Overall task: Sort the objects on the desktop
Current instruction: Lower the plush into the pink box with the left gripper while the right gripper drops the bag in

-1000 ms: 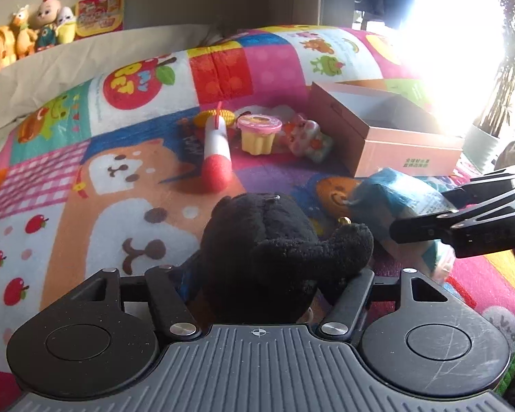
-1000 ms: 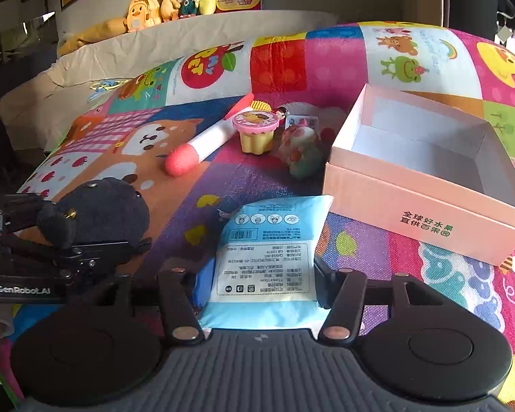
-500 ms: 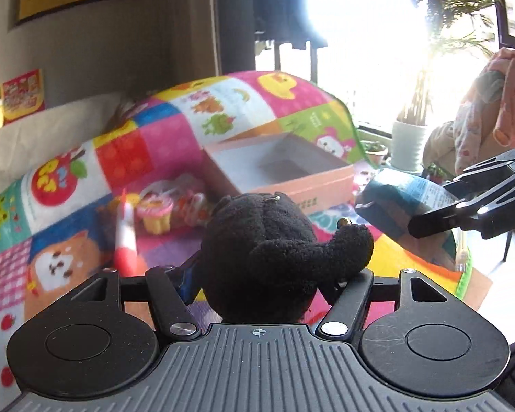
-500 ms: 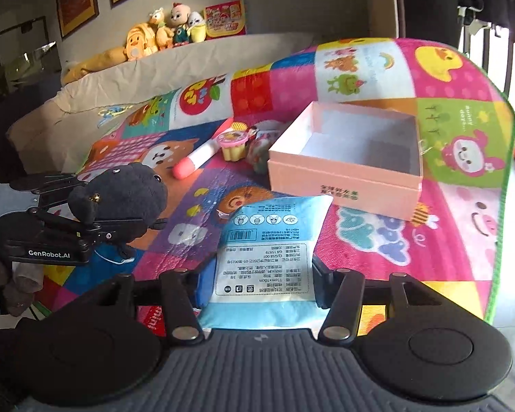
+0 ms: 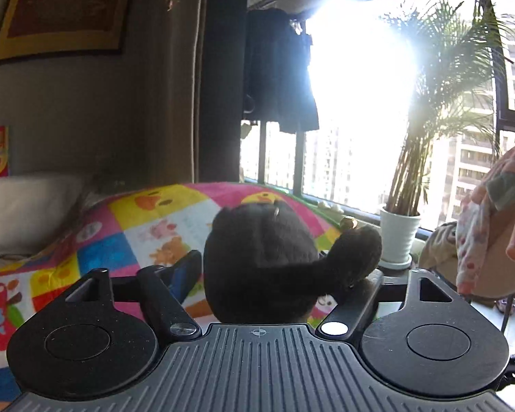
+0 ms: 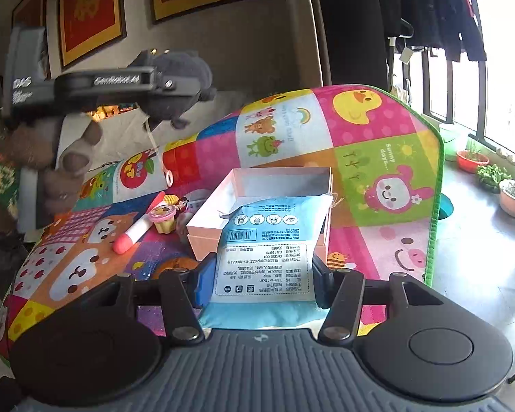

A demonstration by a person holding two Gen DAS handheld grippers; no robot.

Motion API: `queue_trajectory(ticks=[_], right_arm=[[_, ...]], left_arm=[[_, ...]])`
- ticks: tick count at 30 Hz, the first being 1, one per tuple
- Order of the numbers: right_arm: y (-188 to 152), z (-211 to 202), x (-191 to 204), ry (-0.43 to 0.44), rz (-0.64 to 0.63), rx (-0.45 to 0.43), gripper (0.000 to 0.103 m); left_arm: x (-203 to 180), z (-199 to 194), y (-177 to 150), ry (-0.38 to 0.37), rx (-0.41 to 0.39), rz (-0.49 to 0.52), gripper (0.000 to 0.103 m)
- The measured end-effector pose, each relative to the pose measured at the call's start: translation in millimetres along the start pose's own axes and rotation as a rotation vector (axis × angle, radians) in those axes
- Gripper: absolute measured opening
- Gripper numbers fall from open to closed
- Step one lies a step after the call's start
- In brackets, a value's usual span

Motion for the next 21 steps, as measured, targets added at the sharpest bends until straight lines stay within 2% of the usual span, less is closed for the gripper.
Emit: queue_trajectory(ticks=[1,6,11,15,18,19,21], right_arm=[[-2,3,-2,-0.006,0.006,0.009,0.054],[-5,13,-9,-0.023,-0.001,0.027,0.054],[17,40,-4,-0.02,-0.028,0.007,0.054],[48,91,0,-0.041,-0.051,-0.013,0.054],[66,139,-1,-0.098,-0.082,-0.014,0.054],[68,154,-3,-0.12,-0.082,-0.004,0.056],[67,182,-7,-0.146,-0.062,0.027,0.068]], left_arm=[[4,6,-5,0.009,0.01,-0.01,0.096],[32,-12,-48,0.054,0.054,-0.051,0.097],[49,-50,-108,0.123,0.13,0.013,0.098],[56,-81,-142,0.137,0.18,0.044,0.098],[62,-100,-155,0.145,0.203,0.012,0.1],[64,-104,-158,0.147,0.208,-0.001,0.1],[71,-114,-165,0.163,0.215,-0.026,0.1]])
Point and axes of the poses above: each gripper's, at about its wrist camera, not at the fingertips, and z roughly the way its jaws point, x to its left, y to its top, the point moved 10 cm from there along z, roughly the way its jaws point, and after that the axes turned 11 degrees about -x, right-handed, at the moved point
